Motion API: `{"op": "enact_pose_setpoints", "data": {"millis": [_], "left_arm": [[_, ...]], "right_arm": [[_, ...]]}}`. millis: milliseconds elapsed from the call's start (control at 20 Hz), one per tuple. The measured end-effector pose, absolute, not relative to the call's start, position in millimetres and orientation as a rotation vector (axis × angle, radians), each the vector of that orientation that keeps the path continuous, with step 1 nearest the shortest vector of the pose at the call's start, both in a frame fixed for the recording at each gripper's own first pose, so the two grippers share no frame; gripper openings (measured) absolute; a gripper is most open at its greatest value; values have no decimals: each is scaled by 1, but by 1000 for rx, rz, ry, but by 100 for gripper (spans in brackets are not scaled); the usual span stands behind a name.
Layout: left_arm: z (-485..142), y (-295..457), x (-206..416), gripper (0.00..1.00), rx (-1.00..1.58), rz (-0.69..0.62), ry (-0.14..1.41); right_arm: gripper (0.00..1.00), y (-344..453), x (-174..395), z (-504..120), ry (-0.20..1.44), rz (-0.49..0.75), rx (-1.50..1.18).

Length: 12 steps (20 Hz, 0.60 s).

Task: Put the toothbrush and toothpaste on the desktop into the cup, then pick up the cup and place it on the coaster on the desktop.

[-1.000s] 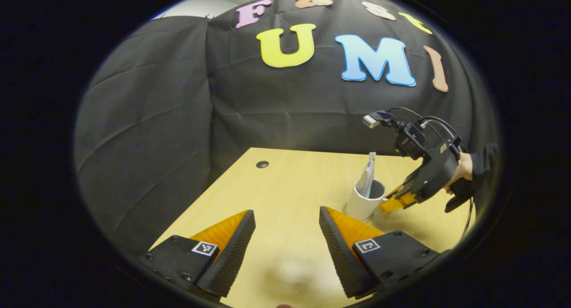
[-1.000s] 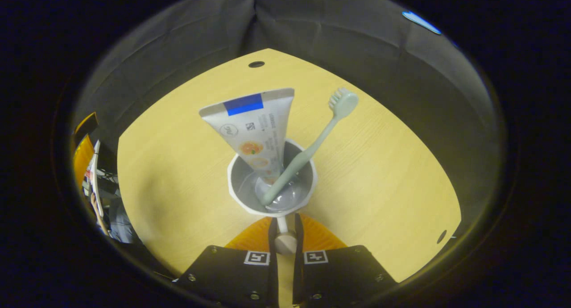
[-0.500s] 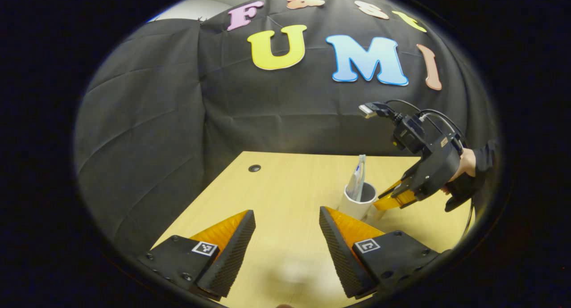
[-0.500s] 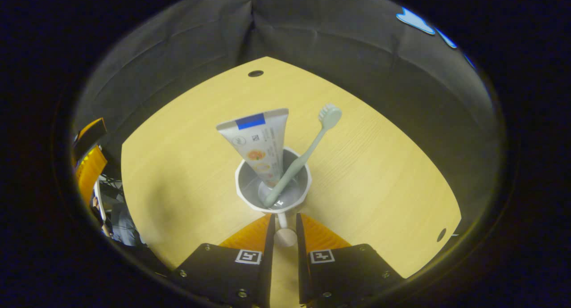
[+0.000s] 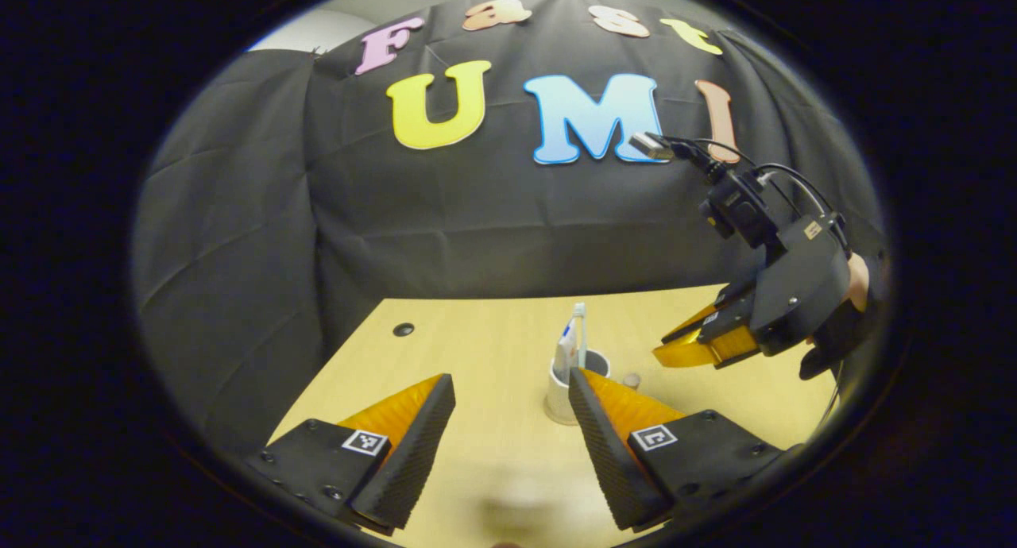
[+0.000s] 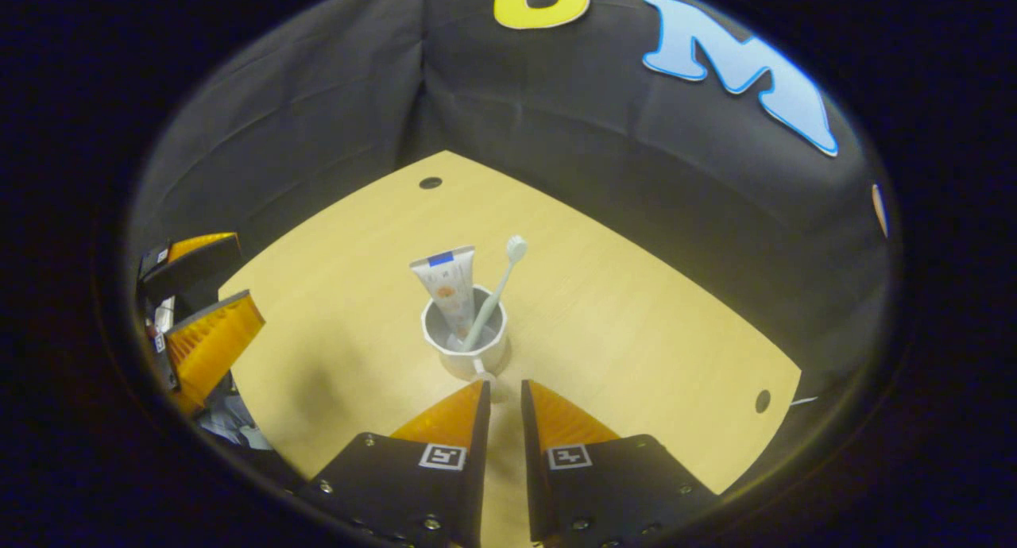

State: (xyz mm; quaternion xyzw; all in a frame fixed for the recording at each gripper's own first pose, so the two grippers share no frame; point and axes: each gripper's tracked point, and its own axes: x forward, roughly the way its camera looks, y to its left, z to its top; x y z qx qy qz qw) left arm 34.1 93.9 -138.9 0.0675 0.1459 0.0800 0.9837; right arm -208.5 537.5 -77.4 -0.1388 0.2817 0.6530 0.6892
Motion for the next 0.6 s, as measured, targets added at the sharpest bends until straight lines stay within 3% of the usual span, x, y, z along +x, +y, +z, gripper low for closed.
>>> {"op": "enact_pose_setpoints", "data": {"millis": [350, 600], "left_arm": [[-92, 53, 50, 96, 170, 71, 200], [-35, 18, 50, 94, 147, 31, 59]], "right_arm": [[23, 474, -173, -13, 448, 1213, -82], [24, 430, -167, 38, 368, 1103, 109]]}}
